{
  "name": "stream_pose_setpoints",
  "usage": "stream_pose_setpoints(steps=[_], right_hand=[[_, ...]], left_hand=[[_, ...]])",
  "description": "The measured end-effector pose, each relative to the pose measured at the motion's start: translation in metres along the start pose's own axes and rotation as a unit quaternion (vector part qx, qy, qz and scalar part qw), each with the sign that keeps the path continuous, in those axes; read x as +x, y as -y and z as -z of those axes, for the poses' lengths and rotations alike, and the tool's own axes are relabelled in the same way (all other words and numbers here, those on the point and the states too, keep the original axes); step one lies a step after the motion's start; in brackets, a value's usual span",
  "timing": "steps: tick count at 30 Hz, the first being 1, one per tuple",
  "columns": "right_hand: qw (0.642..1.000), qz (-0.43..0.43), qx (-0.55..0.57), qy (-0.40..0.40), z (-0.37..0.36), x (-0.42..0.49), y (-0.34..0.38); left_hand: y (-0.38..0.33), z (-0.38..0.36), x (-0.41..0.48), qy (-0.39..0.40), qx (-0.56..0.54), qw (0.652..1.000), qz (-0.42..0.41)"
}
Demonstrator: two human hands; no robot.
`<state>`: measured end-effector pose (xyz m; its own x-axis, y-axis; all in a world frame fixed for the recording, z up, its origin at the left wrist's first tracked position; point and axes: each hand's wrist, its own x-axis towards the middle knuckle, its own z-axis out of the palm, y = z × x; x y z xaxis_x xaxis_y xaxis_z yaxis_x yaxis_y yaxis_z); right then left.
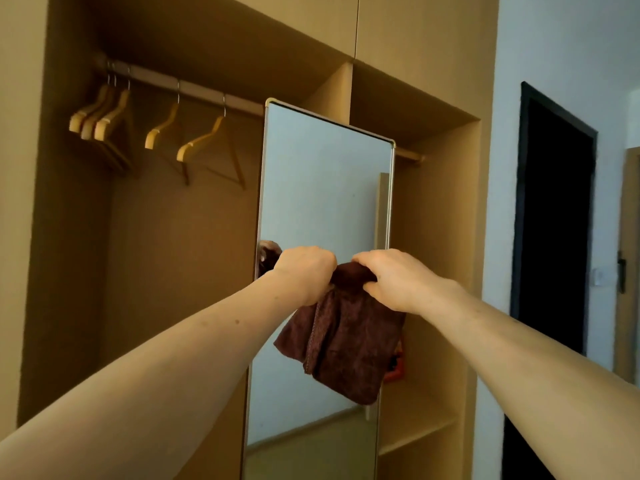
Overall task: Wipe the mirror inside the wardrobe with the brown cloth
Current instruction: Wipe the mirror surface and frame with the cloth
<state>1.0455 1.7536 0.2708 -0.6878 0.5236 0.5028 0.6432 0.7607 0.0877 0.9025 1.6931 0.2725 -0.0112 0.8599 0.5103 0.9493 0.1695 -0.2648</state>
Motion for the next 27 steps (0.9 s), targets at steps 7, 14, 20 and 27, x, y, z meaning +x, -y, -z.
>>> stream_pose_setpoints(steps=[7, 14, 20, 27], right_hand=[[0.995, 0.070, 0.038, -0.057, 0.003, 0.058, -0.062], [0.988, 0.116, 0.079, -0.059, -0.005, 0.100, -0.124], [0.957, 0.163, 0.230, -0.068, -0.021, 0.126, -0.158], [0.920, 0.185, 0.319, -0.129, -0.020, 0.153, -0.169]], left_hand=[[-0.009, 0.010, 0.064, -0.035, 0.045, 0.996, 0.071], [-0.028, -0.005, 0.118, -0.047, 0.030, 0.988, 0.145], [-0.031, -0.015, 0.132, -0.065, -0.159, 0.957, 0.234], [-0.038, -0.016, 0.146, -0.146, -0.438, 0.838, 0.291]])
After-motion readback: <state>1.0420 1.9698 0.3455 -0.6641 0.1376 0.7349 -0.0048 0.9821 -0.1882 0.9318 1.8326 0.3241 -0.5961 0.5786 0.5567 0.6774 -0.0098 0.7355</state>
